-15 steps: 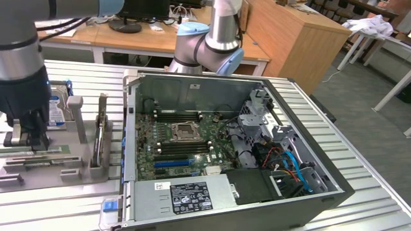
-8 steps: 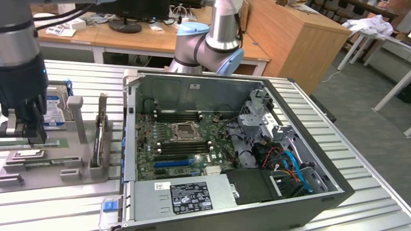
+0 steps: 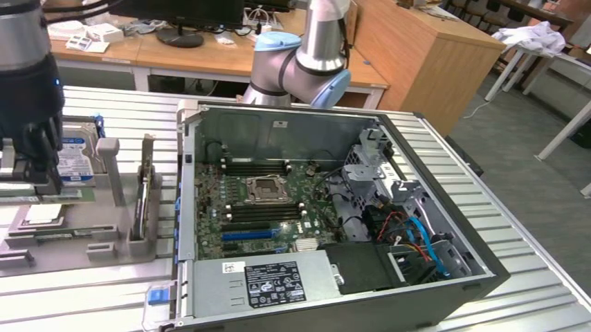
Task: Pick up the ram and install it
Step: 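Pick up the ram and move it above insertion slot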
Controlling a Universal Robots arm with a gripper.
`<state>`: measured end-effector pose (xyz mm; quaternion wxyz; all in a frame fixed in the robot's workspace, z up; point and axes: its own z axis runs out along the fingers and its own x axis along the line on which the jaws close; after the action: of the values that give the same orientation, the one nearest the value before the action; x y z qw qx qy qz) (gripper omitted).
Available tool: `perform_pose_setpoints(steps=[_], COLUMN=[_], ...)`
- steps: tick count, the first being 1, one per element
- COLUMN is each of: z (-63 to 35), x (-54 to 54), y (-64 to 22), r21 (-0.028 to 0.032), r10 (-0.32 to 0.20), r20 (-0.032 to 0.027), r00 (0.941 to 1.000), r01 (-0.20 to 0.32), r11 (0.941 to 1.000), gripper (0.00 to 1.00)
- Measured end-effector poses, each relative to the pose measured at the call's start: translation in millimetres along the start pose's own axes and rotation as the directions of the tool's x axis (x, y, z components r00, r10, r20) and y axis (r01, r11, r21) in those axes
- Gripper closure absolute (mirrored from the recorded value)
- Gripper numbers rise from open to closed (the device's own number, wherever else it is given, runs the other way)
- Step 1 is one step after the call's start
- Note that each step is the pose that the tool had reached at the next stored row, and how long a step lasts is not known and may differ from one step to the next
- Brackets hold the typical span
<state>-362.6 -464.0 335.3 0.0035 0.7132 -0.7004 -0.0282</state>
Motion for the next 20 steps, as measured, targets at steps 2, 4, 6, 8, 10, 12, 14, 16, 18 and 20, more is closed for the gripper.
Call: perform_pose_setpoints(steps=[2, 4, 6, 8, 10, 12, 14, 16, 18, 20], z=[-5.1, -9.9, -14.6, -18.8, -22.9, -26.9, -30.9, -35.3, -40.0, -44.6], x=[-0.2, -0.4, -0.5, -0.7, -0.8, -1.0, -1.1, -1.3, -1.4, -1.6], y=[0.2, 0.4, 0.6, 0.8, 1.0, 1.2, 1.3, 1.5, 1.6, 1.7], r21=[0.0, 0.0, 0.0001, 0.0001, 0.0001, 0.0, 0.0, 0.0, 0.0, 0.0001], r10=[0.0, 0.0, 0.0, 0.0, 0.0, 0.0, 0.0, 0.0, 0.0, 0.0], r20=[0.0, 0.0, 0.0, 0.0, 0.0, -0.0001, 0.0, 0.0, 0.0, 0.0], r00=[1.0, 1.0, 1.0, 1.0, 1.0, 1.0, 1.0, 1.0, 1.0, 1.0], r01=[0.0, 0.0, 0.0, 0.0, 0.0, 0.0, 0.0, 0.0, 0.0, 0.0], r11=[1.0, 1.0, 1.0, 1.0, 1.0, 1.0, 1.0, 1.0, 1.0, 1.0], gripper=[0.89, 0.89, 0.89, 0.89, 0.89, 0.89, 0.89, 0.89, 0.89, 0.89])
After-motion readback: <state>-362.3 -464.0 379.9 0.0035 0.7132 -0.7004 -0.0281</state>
